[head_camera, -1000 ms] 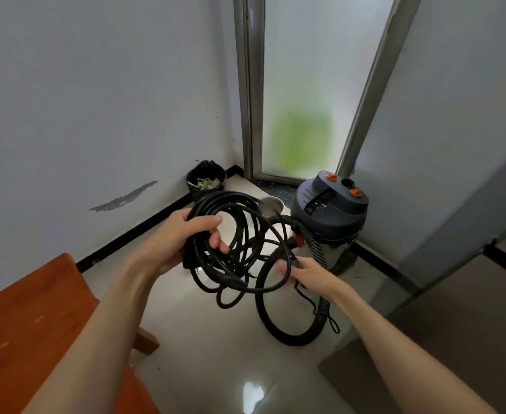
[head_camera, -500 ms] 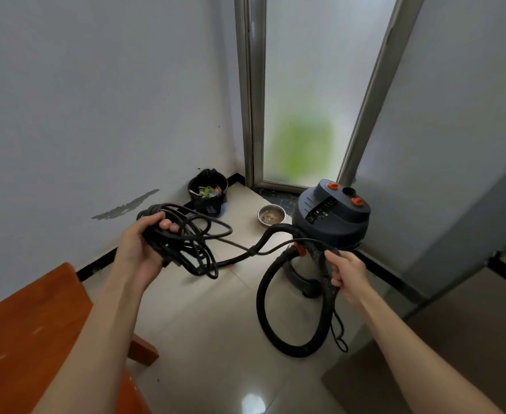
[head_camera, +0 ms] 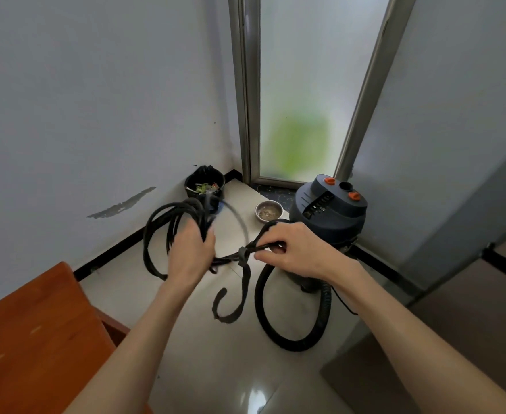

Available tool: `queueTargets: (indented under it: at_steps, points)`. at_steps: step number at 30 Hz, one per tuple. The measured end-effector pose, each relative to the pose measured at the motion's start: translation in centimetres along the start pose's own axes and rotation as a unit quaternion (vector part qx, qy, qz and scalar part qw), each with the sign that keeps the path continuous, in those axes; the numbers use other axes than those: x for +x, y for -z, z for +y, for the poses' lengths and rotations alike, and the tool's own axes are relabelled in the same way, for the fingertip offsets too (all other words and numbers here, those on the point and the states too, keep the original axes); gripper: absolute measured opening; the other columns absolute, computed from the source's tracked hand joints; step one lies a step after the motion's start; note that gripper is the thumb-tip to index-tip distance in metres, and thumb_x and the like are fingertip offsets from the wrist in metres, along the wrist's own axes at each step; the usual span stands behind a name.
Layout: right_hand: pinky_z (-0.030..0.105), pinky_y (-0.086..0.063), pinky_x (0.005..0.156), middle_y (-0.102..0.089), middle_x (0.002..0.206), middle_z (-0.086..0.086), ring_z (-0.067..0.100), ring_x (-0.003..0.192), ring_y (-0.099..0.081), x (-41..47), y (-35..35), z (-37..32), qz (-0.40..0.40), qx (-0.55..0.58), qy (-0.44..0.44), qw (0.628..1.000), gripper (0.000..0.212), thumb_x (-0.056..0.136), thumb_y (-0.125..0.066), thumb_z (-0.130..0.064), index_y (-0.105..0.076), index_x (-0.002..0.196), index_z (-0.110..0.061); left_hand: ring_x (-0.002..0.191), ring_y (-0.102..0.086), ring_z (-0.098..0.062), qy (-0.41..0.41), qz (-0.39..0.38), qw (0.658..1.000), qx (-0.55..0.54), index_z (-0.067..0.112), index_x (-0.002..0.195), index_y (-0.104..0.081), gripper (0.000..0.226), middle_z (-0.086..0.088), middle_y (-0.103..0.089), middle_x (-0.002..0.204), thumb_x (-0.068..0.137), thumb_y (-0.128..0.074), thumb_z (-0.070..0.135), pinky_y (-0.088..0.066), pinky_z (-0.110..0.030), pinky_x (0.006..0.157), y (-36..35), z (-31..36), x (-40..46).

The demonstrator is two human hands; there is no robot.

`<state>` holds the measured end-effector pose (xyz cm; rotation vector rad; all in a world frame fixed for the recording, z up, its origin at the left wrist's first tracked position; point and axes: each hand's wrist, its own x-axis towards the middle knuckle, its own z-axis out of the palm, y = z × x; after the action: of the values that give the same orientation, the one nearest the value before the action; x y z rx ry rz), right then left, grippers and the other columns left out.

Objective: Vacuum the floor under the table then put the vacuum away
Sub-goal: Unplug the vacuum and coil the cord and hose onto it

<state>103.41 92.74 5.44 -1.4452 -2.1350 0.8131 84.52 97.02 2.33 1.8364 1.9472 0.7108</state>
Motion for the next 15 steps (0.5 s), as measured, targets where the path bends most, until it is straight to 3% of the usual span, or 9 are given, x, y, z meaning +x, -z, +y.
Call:
queueTargets:
  at_steps: [1, 3, 5, 7, 9, 11, 13, 15]
  points:
    - [0.014, -0.037, 0.067, -0.065, 0.080, 0.007, 0.011, 0.069, -0.050, 0.6, 0.2, -0.6, 0.012, 0.001, 0.013, 1.000, 0.017, 0.088, -0.065, -0.024, -0.074, 0.095, -0.011, 0.094, -0.057, -0.032, -0.019, -0.011, 1.000, 0.011, 0.001, 0.108, -0.051, 0.028, -0.014, -0.061, 0.099, 0.096, -0.050, 0.026, -0.041, -0.034, 0.072, -0.2, 0.2, -0.3]
    - [0.015, -0.040, 0.067, -0.068, 0.082, 0.007, 0.015, 0.072, -0.055, 1.7, 0.6, -1.1, 0.050, 0.050, 0.014, 0.997, 0.014, 0.086, -0.067, -0.023, -0.073, 0.090, -0.011, 0.090, -0.057, -0.026, -0.061, -0.071, 0.996, -0.008, 0.006, 0.102, -0.055, 0.018, -0.007, -0.062, 0.092, 0.093, -0.055, 0.022, -0.041, -0.024, 0.066, -0.3, 0.8, -0.8]
    - [0.025, -0.046, 0.074, -0.069, 0.083, 0.005, 0.020, 0.079, -0.060, 2.5, 0.8, -0.7, 0.086, 0.118, -0.005, 0.989, 0.008, 0.085, -0.069, -0.019, -0.073, 0.087, -0.012, 0.077, -0.055, -0.017, -0.043, -0.167, 0.976, -0.134, 0.013, 0.090, -0.058, 0.004, 0.001, -0.060, 0.078, 0.088, -0.061, 0.015, -0.040, -0.010, 0.058, 0.1, 1.4, -1.5]
    - [0.025, -0.048, 0.075, -0.068, 0.082, -0.001, 0.015, 0.078, -0.061, 2.7, 0.7, 0.3, 0.099, 0.163, -0.024, 0.981, 0.005, 0.085, -0.068, -0.015, -0.072, 0.086, -0.012, 0.075, -0.060, -0.019, 0.036, -0.274, 0.914, -0.297, 0.008, 0.086, -0.062, 0.011, -0.006, -0.063, 0.076, 0.081, -0.069, 0.015, -0.049, -0.018, 0.066, 0.5, 1.6, -1.9]
    - [0.017, -0.046, 0.071, -0.065, 0.080, -0.004, 0.004, 0.074, -0.058, 2.5, 0.4, 1.0, 0.099, 0.193, -0.037, 0.976, 0.005, 0.086, -0.067, -0.013, -0.071, 0.086, -0.010, 0.081, -0.063, -0.024, 0.077, -0.329, 0.861, -0.381, 0.003, 0.090, -0.066, 0.017, -0.012, -0.067, 0.084, 0.078, -0.070, 0.014, -0.053, -0.032, 0.076, 0.6, 1.4, -2.2]
    - [0.009, -0.044, 0.069, -0.064, 0.078, -0.006, -0.007, 0.069, -0.057, 2.0, 0.1, 1.6, 0.109, 0.224, -0.056, 0.967, 0.006, 0.087, -0.066, -0.009, -0.071, 0.088, -0.006, 0.083, -0.064, -0.023, 0.090, -0.356, 0.826, -0.428, 0.003, 0.087, -0.069, 0.012, -0.011, -0.071, 0.084, 0.085, -0.059, 0.009, -0.054, -0.031, 0.077, 0.7, 1.4, -2.4]
    - [0.007, -0.043, 0.068, -0.064, 0.078, -0.007, -0.011, 0.067, -0.057, 1.5, -0.1, 2.1, 0.125, 0.248, -0.074, 0.958, 0.006, 0.087, -0.064, -0.008, -0.070, 0.088, -0.006, 0.081, -0.067, -0.020, 0.116, -0.373, 0.791, -0.470, 0.001, 0.086, -0.068, 0.022, -0.009, -0.073, 0.081, 0.091, -0.047, 0.007, -0.054, -0.028, 0.078, 0.6, 1.7, -2.7]
    - [0.007, -0.043, 0.067, -0.065, 0.081, -0.008, -0.011, 0.069, -0.058, 1.2, -0.1, 2.6, 0.138, 0.261, -0.083, 0.952, 0.006, 0.087, -0.065, -0.009, -0.070, 0.086, -0.009, 0.076, -0.070, -0.019, 0.162, -0.386, 0.746, -0.518, 0.000, 0.091, -0.065, 0.021, -0.009, -0.072, 0.078, 0.091, -0.046, 0.010, -0.053, -0.031, 0.080, 0.3, 1.6, -2.9]
